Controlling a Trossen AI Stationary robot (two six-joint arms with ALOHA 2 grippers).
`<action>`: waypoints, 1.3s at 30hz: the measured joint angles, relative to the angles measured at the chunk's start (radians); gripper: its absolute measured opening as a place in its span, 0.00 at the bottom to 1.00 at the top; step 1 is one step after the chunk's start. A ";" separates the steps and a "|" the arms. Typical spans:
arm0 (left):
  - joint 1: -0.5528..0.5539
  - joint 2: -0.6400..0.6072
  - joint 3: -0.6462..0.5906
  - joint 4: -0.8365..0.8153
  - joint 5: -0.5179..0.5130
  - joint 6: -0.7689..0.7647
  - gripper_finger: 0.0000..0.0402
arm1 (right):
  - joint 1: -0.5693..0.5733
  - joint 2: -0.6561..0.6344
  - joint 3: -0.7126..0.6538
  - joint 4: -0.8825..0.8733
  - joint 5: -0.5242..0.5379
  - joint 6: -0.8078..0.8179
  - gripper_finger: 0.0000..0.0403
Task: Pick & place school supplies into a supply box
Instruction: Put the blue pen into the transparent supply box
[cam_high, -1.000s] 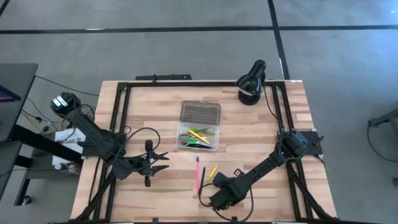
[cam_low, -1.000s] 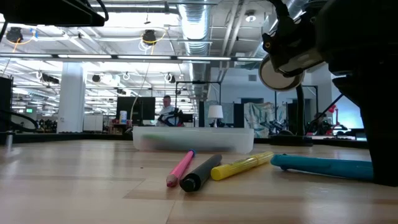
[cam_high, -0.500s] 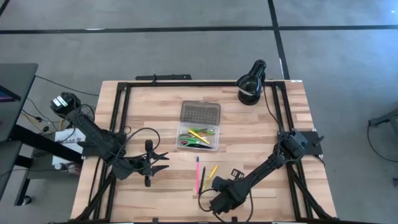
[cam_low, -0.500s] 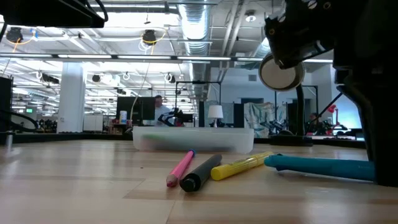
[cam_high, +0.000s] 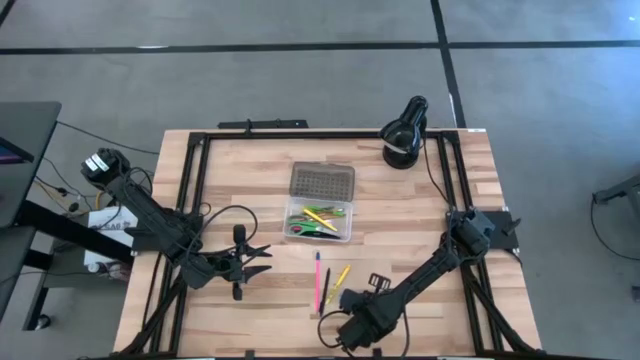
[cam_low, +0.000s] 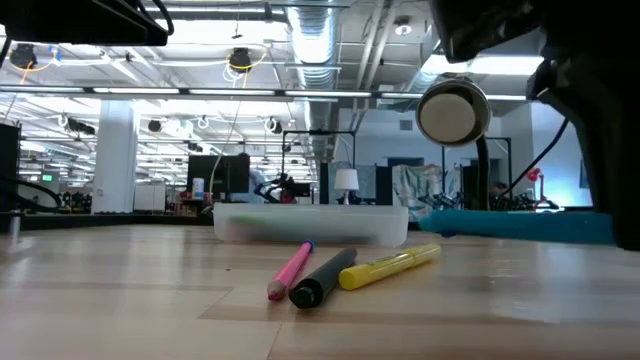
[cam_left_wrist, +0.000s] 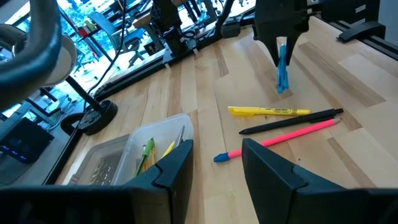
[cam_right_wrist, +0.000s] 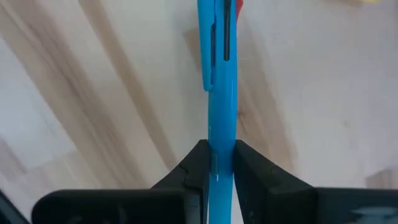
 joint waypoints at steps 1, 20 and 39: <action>0.000 0.000 0.000 0.000 0.000 0.000 0.33 | 0.000 -0.001 0.004 -0.017 0.003 0.000 0.11; 0.000 0.000 0.000 0.000 0.000 0.000 0.33 | -0.188 -0.005 0.113 -0.145 0.240 -0.238 0.11; 0.000 0.000 0.000 -0.042 0.000 -0.011 0.33 | -0.495 -0.005 0.113 0.052 0.269 -0.544 0.11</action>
